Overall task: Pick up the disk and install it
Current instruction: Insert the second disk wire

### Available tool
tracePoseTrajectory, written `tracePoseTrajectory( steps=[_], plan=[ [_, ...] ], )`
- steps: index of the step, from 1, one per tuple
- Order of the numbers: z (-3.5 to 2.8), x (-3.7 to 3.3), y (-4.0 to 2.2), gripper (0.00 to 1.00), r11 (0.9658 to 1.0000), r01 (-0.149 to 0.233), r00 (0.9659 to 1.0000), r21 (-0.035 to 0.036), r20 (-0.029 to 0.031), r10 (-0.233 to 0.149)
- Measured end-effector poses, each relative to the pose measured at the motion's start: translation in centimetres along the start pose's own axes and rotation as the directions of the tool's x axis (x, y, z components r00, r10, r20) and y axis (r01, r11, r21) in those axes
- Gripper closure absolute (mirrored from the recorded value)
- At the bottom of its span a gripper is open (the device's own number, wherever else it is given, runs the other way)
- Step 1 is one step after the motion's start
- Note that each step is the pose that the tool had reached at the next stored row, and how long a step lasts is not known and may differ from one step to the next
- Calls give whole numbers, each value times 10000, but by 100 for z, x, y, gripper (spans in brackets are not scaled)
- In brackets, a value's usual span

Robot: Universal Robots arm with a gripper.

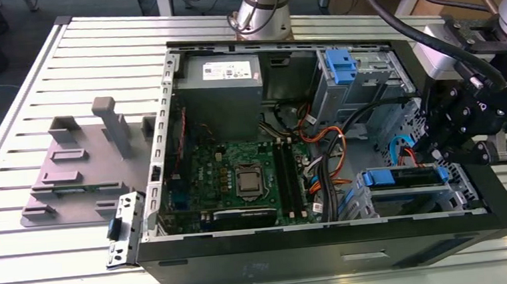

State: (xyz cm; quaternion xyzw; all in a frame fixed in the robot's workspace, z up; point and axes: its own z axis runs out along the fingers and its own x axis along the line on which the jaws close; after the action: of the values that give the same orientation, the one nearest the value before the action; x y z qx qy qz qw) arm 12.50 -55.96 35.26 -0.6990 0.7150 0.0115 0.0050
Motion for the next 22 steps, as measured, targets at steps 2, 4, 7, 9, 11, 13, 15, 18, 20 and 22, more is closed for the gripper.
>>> tracePoseTrajectory(
  steps=[2, 4, 7, 9, 11, 13, 15, 18, 20, 22],
  plan=[
    [0, 0, 0, 76, 10000, 1, 10000, 0, 1, -1],
    [0, 0, 0, 76, 10000, 1, 10000, 0, 1, -1],
    [0, 0, 1, 76, 10000, 0, 10000, 0, 0, 0],
    [0, 0, 1, 75, 10000, 0, 10000, 1, 0, 0],
    [0, 0, 1, 69, 10000, 0, 10000, 0, 1, 0],
    [0, 0, 1, 69, 10000, 0, 10000, 0, 0, 0],
    [0, -2, 2, 69, 10000, 0, 10000, 0, 1, 0],
    [25, -3, 1, 69, 10000, 0, 10000, 4, -1, 0],
    [61, -2, 1, 69, 10000, 0, 10000, 15, -1, 0],
    [78, -2, 1, 69, 10000, 0, 10000, 19, -1, 0]
  ],
)
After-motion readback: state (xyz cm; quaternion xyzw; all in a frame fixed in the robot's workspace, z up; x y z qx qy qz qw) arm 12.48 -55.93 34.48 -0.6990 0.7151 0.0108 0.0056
